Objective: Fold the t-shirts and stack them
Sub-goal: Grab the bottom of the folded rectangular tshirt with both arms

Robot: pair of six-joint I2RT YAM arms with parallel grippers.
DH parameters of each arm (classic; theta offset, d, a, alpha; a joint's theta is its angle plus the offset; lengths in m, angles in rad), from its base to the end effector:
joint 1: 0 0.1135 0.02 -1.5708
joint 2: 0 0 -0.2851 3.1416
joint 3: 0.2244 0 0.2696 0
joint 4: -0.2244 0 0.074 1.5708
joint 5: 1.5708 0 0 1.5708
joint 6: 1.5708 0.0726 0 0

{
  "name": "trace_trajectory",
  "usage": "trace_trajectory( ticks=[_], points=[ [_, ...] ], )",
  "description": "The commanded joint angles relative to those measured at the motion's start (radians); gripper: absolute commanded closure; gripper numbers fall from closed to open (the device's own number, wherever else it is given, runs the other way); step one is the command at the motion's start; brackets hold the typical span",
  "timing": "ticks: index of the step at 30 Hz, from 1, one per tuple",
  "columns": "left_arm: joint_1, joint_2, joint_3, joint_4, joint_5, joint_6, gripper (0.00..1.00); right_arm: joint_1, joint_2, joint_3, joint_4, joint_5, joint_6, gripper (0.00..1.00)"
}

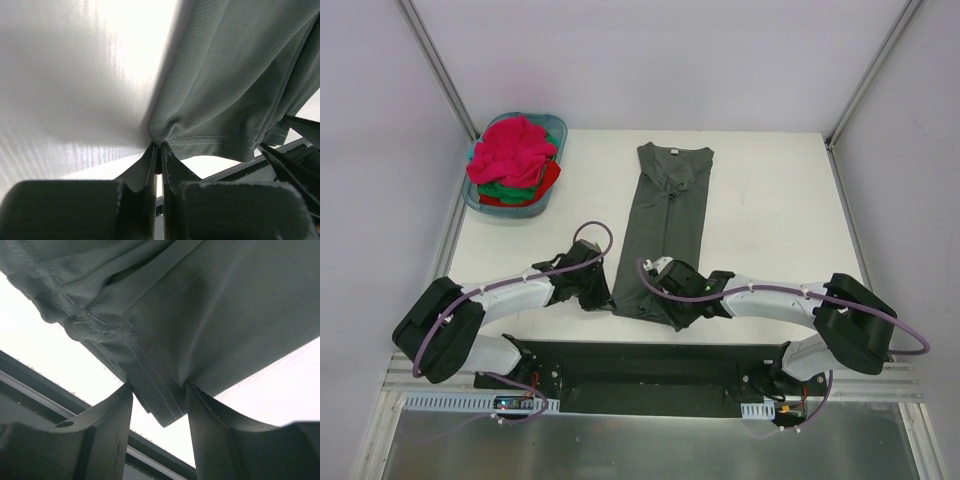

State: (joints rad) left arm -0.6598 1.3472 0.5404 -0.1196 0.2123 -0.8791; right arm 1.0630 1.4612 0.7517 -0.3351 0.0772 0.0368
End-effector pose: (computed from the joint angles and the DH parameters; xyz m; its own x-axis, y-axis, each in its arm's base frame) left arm 0.2032 -0.1770 0.1273 -0.9414 -0.2225 -0.2534 -0.0405 0.8206 -0.5701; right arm 0.1512 0.2602 0.1446 -0.4516 -0.7360 -0.5044 -0.8363 0.5461 -0.0482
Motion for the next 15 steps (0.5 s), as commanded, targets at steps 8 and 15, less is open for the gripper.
trace_trajectory(
  ticks=[8, 15],
  points=[
    [0.000, -0.203, -0.123, -0.046, -0.015, -0.018, 1.00, 0.127, -0.036, -0.043, 0.010, 0.048, 0.094, 0.74],
    [-0.001, -0.457, -0.178, -0.068, -0.010, -0.052, 1.00, 0.239, -0.056, 0.060, -0.134, 0.121, 0.141, 0.85]
  ],
)
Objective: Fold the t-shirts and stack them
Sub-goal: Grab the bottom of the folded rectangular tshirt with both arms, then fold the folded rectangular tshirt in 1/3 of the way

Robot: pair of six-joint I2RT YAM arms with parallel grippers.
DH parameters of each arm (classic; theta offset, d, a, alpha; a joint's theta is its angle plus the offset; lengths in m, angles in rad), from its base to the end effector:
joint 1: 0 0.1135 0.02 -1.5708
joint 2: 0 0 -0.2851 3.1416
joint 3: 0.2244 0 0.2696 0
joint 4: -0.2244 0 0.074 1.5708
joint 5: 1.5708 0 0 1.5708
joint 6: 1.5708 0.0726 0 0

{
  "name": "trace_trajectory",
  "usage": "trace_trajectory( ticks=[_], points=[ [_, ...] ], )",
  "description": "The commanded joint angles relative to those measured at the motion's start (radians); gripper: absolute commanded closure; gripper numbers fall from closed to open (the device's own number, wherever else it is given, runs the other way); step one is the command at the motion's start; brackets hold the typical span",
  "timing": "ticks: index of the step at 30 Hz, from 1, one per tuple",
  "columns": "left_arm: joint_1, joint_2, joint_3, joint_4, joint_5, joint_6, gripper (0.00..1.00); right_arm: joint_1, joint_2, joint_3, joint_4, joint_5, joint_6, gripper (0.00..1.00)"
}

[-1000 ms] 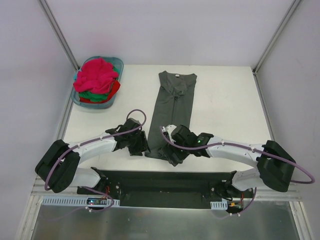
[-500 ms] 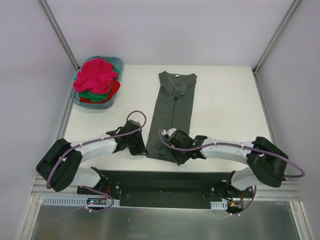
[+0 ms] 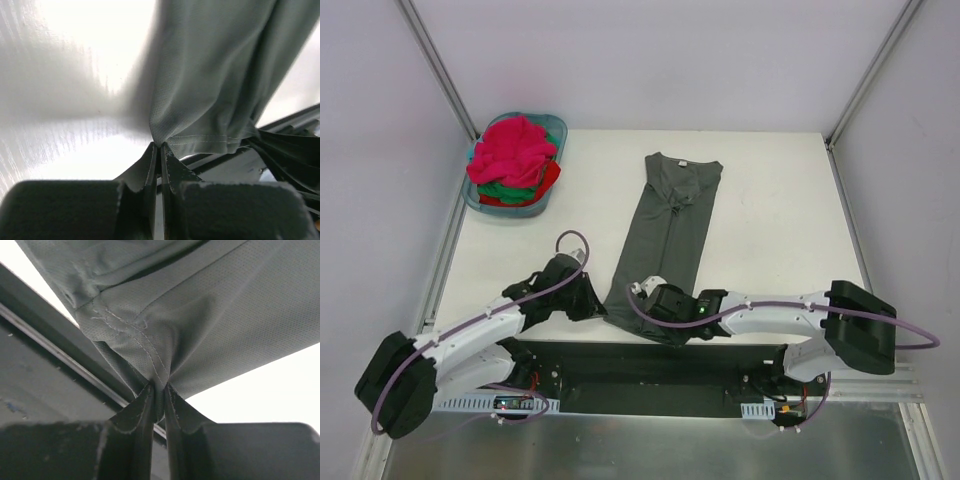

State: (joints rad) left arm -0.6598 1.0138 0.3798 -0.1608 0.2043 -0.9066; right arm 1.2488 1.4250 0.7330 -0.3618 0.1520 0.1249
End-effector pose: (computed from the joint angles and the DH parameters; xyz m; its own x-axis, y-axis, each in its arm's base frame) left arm 0.1634 -0.1454 0.1446 -0.9086 -0.2709 -0.3177 -0.0048 0.7677 -0.6408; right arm 0.1026 0.2728 0.1473 -0.3868 -0.7704 -0.5068 -0.8726 0.4836 -0.0690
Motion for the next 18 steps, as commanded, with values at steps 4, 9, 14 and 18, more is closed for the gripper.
trace_trajectory(
  ticks=[4, 9, 14, 18],
  points=[
    [-0.001, -0.248, -0.004, -0.034, -0.002, -0.023, 1.00, 0.075, -0.075, 0.112, -0.137, 0.011, 0.070, 0.94],
    [0.000, -0.247, 0.063, -0.037, -0.074, -0.014, 1.00, 0.052, -0.146, 0.149, -0.169, 0.026, 0.075, 0.97],
    [0.002, -0.097, 0.252, -0.029, -0.193, 0.046, 1.00, -0.064, -0.158, 0.201, -0.226, 0.040, 0.010, 0.97],
    [0.017, 0.090, 0.393, -0.022, -0.198, 0.058, 1.00, -0.178, -0.143, 0.256, -0.269, 0.073, -0.054, 0.97]
  ],
)
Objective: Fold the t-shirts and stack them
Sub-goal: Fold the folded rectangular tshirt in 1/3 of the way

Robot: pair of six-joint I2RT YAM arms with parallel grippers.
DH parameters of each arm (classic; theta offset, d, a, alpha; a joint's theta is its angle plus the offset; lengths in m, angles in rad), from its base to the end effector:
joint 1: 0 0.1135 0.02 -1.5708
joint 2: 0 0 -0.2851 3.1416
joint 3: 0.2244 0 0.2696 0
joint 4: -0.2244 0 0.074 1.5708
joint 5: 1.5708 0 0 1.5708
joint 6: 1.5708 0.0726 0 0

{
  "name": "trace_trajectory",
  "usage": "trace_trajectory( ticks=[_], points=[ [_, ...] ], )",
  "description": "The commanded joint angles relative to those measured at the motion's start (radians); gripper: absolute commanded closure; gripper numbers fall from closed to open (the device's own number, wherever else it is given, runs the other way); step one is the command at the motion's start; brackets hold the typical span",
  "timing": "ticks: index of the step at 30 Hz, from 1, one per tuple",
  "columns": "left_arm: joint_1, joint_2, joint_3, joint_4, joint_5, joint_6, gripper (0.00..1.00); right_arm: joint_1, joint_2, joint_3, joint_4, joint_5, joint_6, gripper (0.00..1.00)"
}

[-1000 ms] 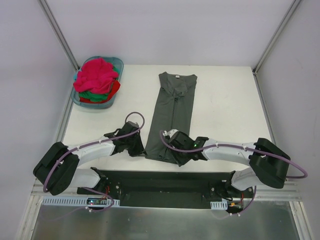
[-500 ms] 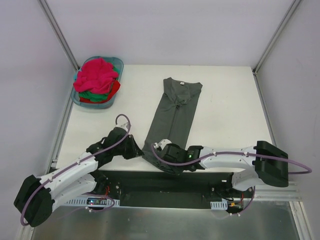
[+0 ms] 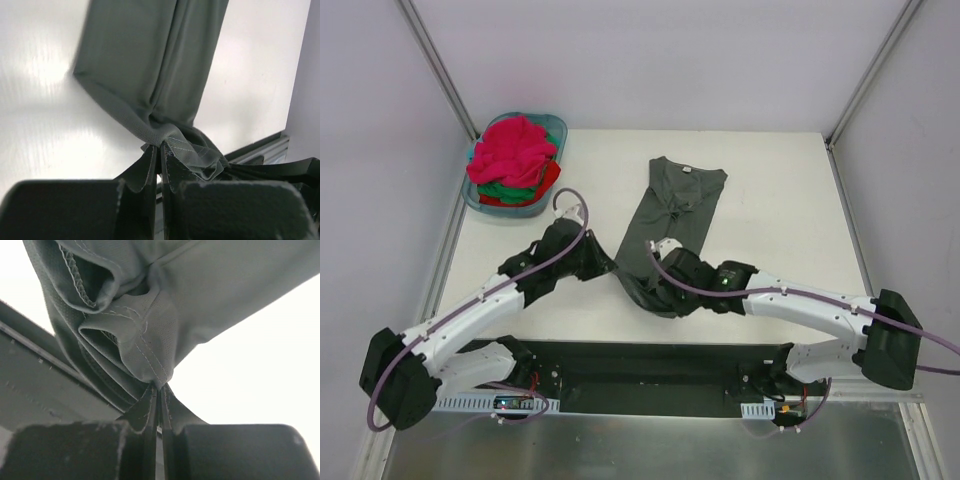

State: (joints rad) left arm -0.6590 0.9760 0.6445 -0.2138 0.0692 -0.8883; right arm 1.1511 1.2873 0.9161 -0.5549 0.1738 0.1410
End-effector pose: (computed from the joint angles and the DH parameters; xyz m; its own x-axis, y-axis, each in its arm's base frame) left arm 0.1973 -0.1592 0.2449 -0.7689 -0.3836 -0.5114 0.0966 0.7211 -0.6861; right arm 0.1314 0.2637 0.2315 -0.4429 -0.6529 -0.6144 -0.8028 0.5939 -0.0524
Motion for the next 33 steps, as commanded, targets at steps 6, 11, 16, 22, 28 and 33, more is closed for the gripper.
trace_trajectory(
  ticks=[6, 11, 16, 22, 28, 33],
  points=[
    [0.073, 0.331, 0.271, 0.076, -0.057, 0.055, 1.00, -0.266, 0.030, 0.127, -0.062, 0.023, -0.133, 0.97],
    [0.117, 0.458, 0.380, 0.139, -0.028, 0.086, 1.00, -0.390, 0.119, 0.182, -0.005, -0.054, -0.225, 0.99],
    [0.160, 0.604, 0.498, 0.145, 0.053, 0.132, 1.00, -0.464, 0.208, 0.260, 0.012, -0.045, -0.276, 0.99],
    [0.209, 0.765, 0.644, 0.148, 0.148, 0.175, 1.00, -0.544, 0.303, 0.340, 0.020, -0.060, -0.304, 0.99],
    [0.239, 0.894, 0.744, 0.146, 0.193, 0.200, 1.00, -0.613, 0.386, 0.386, 0.053, -0.082, -0.325, 0.99],
    [0.259, 0.978, 0.797, 0.143, 0.236, 0.204, 1.00, -0.642, 0.461, 0.392, 0.142, -0.074, -0.314, 0.99]
  ],
)
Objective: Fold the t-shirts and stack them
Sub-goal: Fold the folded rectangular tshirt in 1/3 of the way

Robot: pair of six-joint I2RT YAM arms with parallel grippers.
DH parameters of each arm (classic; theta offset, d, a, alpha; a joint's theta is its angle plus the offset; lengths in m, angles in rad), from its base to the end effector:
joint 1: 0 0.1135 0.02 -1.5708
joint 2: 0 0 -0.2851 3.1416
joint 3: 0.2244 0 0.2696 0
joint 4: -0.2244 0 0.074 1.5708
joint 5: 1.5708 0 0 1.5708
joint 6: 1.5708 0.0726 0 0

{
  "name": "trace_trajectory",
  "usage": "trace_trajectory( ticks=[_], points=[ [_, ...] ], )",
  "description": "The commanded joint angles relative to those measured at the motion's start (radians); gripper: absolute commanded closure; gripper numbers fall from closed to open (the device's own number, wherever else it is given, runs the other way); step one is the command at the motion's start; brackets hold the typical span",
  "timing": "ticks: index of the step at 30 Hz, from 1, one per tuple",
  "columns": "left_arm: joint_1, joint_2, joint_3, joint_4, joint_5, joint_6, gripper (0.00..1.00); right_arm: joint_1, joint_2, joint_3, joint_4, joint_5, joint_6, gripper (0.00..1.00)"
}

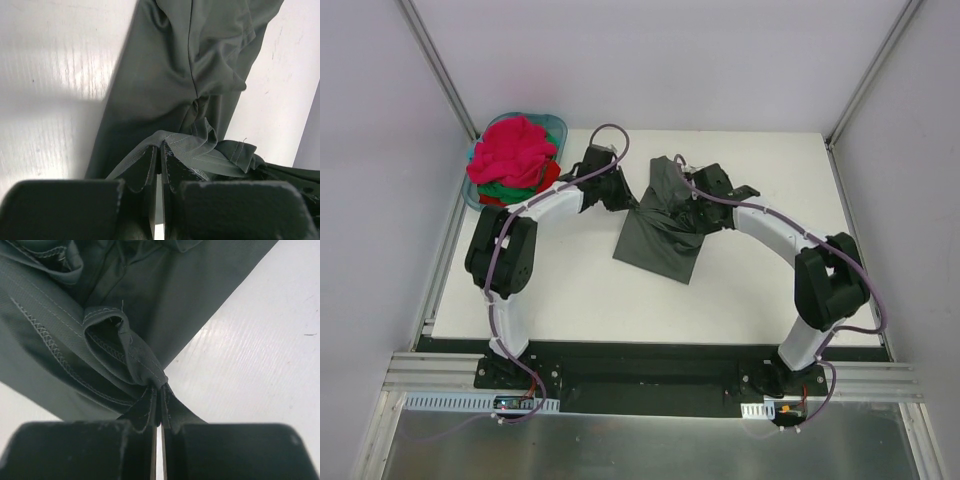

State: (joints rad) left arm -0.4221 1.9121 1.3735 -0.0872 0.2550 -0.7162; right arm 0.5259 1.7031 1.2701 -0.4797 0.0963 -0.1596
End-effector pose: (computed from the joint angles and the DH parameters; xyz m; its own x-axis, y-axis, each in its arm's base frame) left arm 0.4383 -0.2169 0.2143 -0.7858 -0.3435 -0.5144 0.0889 0.7602 -0.6436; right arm 0.3588 0.2002 0.2246 -0.6042 -0.5336 -0.5918 -0.5518 0.8160 -0.1723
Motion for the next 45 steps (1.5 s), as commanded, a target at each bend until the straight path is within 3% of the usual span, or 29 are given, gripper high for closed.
trace_trajectory(
  ticks=[1, 4, 6, 9, 10, 11, 12, 13, 14, 17, 21, 25, 34, 39, 45],
  points=[
    [0.025, 0.060, 0.079, 0.017, 0.059, 0.029, 1.00, -0.020, 0.061, 0.038, 0.084, 0.017, -0.008, 0.99],
    [0.034, 0.106, 0.117, 0.012, 0.096, 0.035, 0.96, -0.029, 0.108, 0.060, 0.090, 0.036, -0.001, 0.98],
    [0.040, 0.125, 0.142, 0.004, 0.122, 0.040, 0.73, -0.038, 0.130, 0.080, 0.089, 0.043, 0.003, 0.90],
    [0.045, 0.117, 0.145, 0.003, 0.132, 0.046, 0.54, -0.044, 0.133, 0.110, 0.087, 0.059, 0.000, 0.77],
    [0.045, 0.102, 0.139, 0.003, 0.122, 0.050, 0.43, -0.044, 0.129, 0.124, 0.075, 0.059, -0.014, 0.70],
    [0.045, 0.079, 0.128, 0.003, 0.112, 0.055, 0.35, -0.043, 0.122, 0.146, 0.057, 0.063, -0.023, 0.53],
    [0.045, 0.041, 0.115, 0.004, 0.098, 0.057, 0.24, -0.043, 0.118, 0.170, 0.024, 0.072, -0.026, 0.28],
    [0.045, 0.009, 0.093, 0.003, 0.086, 0.057, 0.06, -0.043, 0.109, 0.184, -0.008, 0.088, -0.018, 0.04],
    [0.045, -0.028, 0.072, 0.004, 0.070, 0.058, 0.01, -0.044, 0.095, 0.184, -0.013, 0.094, -0.011, 0.04],
    [0.045, -0.151, -0.029, 0.003, 0.034, 0.067, 0.01, -0.037, 0.026, 0.138, -0.022, 0.047, 0.003, 0.04],
    [0.046, -0.333, -0.245, 0.004, -0.045, 0.058, 0.01, 0.022, -0.082, 0.005, 0.047, -0.234, -0.024, 0.04],
    [0.051, -0.468, -0.391, 0.006, -0.036, 0.037, 0.01, 0.098, -0.051, -0.020, 0.101, -0.458, 0.026, 0.04],
    [0.128, -0.591, -0.540, 0.004, -0.014, 0.011, 0.01, 0.129, 0.162, 0.121, 0.070, -0.366, 0.011, 0.04],
    [0.160, -0.587, -0.557, 0.004, -0.007, 0.014, 0.01, 0.054, 0.272, 0.251, 0.044, -0.308, -0.009, 0.04],
    [0.175, -0.573, -0.562, 0.004, 0.006, 0.020, 0.01, -0.018, 0.339, 0.382, 0.036, -0.103, -0.064, 0.04]
  ],
)
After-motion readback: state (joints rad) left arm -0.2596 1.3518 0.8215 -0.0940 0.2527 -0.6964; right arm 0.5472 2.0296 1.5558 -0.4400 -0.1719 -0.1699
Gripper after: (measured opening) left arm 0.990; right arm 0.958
